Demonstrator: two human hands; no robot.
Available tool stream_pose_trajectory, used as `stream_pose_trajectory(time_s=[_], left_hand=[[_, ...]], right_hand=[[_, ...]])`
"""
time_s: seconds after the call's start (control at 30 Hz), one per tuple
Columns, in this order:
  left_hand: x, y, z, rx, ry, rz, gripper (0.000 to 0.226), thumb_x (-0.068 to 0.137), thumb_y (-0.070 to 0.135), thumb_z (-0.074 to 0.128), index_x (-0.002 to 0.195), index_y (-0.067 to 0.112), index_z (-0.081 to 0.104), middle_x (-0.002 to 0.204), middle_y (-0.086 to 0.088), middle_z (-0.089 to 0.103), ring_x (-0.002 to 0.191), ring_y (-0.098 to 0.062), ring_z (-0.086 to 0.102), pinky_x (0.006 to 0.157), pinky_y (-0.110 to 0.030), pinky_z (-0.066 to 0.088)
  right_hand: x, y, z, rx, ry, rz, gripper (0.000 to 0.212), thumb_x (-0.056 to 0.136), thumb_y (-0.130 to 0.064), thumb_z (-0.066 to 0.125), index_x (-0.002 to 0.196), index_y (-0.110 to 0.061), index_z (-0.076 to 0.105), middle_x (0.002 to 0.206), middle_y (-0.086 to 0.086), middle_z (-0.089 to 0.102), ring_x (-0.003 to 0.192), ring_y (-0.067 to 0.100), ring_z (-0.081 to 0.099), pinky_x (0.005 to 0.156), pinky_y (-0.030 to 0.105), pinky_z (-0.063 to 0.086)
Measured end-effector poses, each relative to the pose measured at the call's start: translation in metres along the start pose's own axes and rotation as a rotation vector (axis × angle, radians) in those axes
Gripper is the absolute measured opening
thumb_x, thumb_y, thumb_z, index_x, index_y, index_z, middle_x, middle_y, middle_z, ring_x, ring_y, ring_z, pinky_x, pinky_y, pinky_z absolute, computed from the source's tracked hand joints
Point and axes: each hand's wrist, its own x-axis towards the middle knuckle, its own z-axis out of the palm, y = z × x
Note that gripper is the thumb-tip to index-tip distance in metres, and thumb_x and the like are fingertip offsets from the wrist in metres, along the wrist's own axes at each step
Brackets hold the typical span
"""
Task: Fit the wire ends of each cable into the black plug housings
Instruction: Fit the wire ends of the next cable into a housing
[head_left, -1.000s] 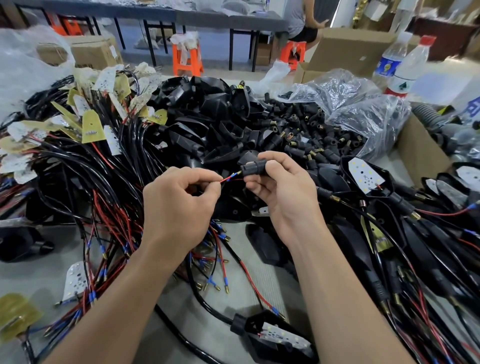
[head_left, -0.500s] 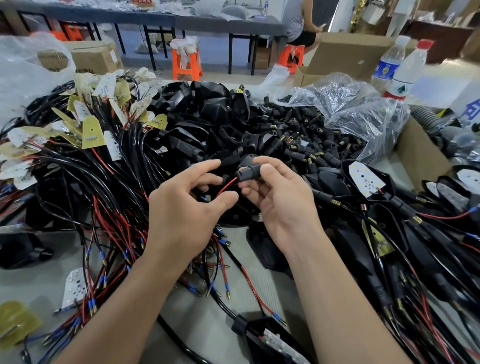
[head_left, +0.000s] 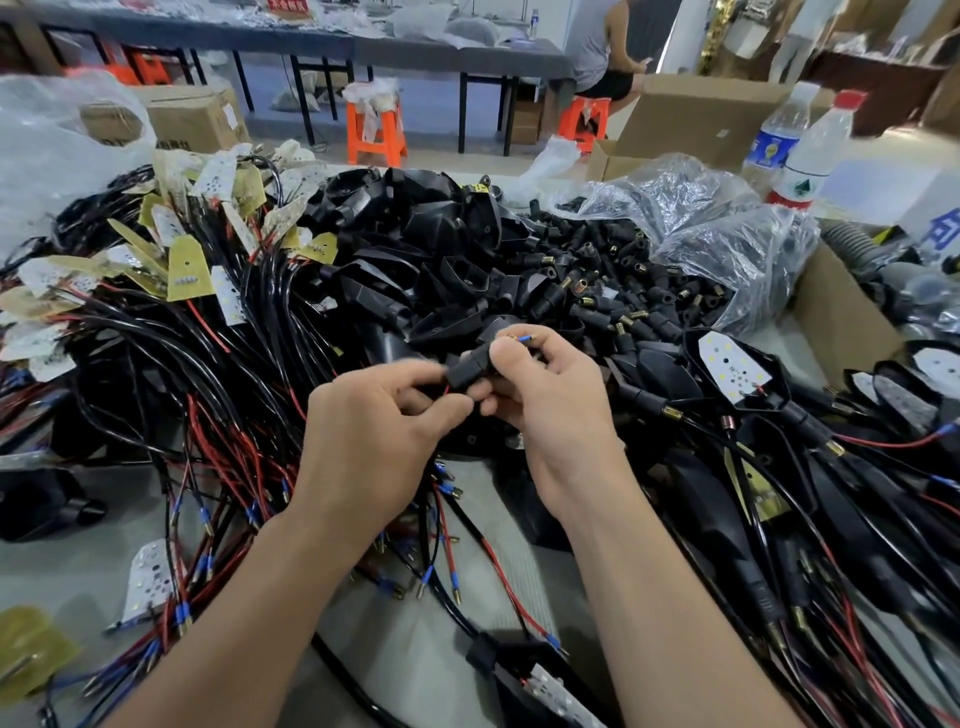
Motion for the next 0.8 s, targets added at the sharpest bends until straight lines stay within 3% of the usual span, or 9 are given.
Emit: stream_pose_trajectory(time_s=[0.07, 0.1, 0.2, 0.23, 0.33, 0.43, 0.53, 0.67, 0.8], left_hand=[[0.001, 0.002, -0.001, 0.005, 0.002, -0.003, 0.043, 0.08, 0.045, 0.085, 0.12, 0.036, 0.073, 0.065, 0.025, 0.071, 0.067, 0.007, 0.068, 0.072, -0.007, 0.048], [0.0, 0.002, -0.001, 0.01, -0.023, 0.008, 0.045, 0.08, 0.048, 0.083, 0.123, 0.039, 0.072, 0.065, 0.025, 0.071, 0.067, 0.007, 0.068, 0.074, -0.007, 0.047], [-0.002, 0.001, 0.001, -0.016, -0.064, 0.003, 0.02, 0.086, 0.039, 0.079, 0.104, 0.047, 0.076, 0.061, 0.015, 0.07, 0.054, -0.009, 0.062, 0.06, -0.021, 0.05], [-0.002, 0.001, 0.001, -0.002, -0.034, 0.015, 0.015, 0.089, 0.033, 0.078, 0.1, 0.043, 0.078, 0.061, 0.016, 0.069, 0.053, -0.007, 0.061, 0.056, -0.02, 0.049], [0.003, -0.001, 0.001, -0.038, 0.055, -0.036, 0.014, 0.094, 0.024, 0.075, 0.097, 0.036, 0.081, 0.069, 0.023, 0.073, 0.063, 0.003, 0.068, 0.061, -0.01, 0.05], [0.01, -0.007, 0.001, -0.237, 0.066, -0.164, 0.013, 0.094, 0.021, 0.075, 0.1, 0.032, 0.081, 0.071, 0.011, 0.077, 0.06, -0.002, 0.068, 0.063, -0.014, 0.053], [0.01, -0.007, 0.004, -0.351, 0.047, -0.192, 0.015, 0.094, 0.02, 0.075, 0.095, 0.034, 0.08, 0.071, 0.001, 0.077, 0.06, -0.011, 0.069, 0.061, -0.017, 0.054], [0.009, -0.006, 0.006, -0.395, 0.051, -0.191, 0.016, 0.093, 0.025, 0.074, 0.087, 0.039, 0.079, 0.071, 0.002, 0.077, 0.058, -0.007, 0.068, 0.06, -0.016, 0.054], [0.009, -0.003, 0.008, -0.417, 0.051, -0.178, 0.032, 0.096, 0.021, 0.073, 0.079, 0.048, 0.08, 0.07, 0.002, 0.077, 0.055, -0.006, 0.066, 0.055, -0.015, 0.051]], right_hand=[[0.0, 0.0, -0.002, -0.027, 0.003, -0.008, 0.01, 0.097, -0.001, 0.061, 0.096, -0.009, 0.065, 0.074, 0.01, 0.069, 0.055, 0.016, 0.061, 0.051, 0.023, 0.049], [0.0, 0.001, -0.002, -0.069, -0.002, -0.02, 0.011, 0.096, -0.002, 0.063, 0.093, -0.011, 0.068, 0.071, 0.008, 0.067, 0.054, 0.015, 0.06, 0.05, 0.022, 0.047], [0.0, 0.003, -0.002, -0.127, -0.025, -0.054, 0.017, 0.095, -0.007, 0.067, 0.086, -0.016, 0.078, 0.068, 0.005, 0.067, 0.054, 0.014, 0.056, 0.049, 0.02, 0.044], [0.0, 0.002, -0.003, -0.123, -0.013, -0.061, 0.018, 0.096, -0.011, 0.066, 0.086, -0.016, 0.081, 0.071, 0.006, 0.069, 0.058, 0.015, 0.056, 0.051, 0.021, 0.044], [0.003, 0.001, -0.008, -0.098, 0.153, -0.104, 0.019, 0.095, -0.013, 0.065, 0.089, -0.019, 0.082, 0.079, 0.002, 0.075, 0.063, 0.014, 0.062, 0.057, 0.026, 0.051], [0.005, 0.006, -0.008, -0.18, 0.285, -0.138, 0.016, 0.092, -0.011, 0.067, 0.095, -0.022, 0.077, 0.07, -0.003, 0.073, 0.058, 0.01, 0.066, 0.064, 0.036, 0.061], [0.002, 0.008, 0.0, -0.129, 0.172, -0.095, 0.02, 0.094, -0.01, 0.068, 0.111, -0.02, 0.069, 0.074, 0.003, 0.075, 0.058, 0.012, 0.066, 0.059, 0.03, 0.058], [0.0, 0.007, 0.005, -0.009, 0.069, 0.003, 0.036, 0.096, -0.005, 0.064, 0.131, -0.014, 0.059, 0.083, 0.012, 0.077, 0.059, 0.016, 0.06, 0.051, 0.023, 0.047], [-0.001, 0.0, 0.006, 0.219, 0.051, 0.042, 0.021, 0.107, -0.008, 0.048, 0.106, -0.006, 0.069, 0.076, 0.008, 0.074, 0.049, 0.011, 0.055, 0.044, 0.019, 0.04]])
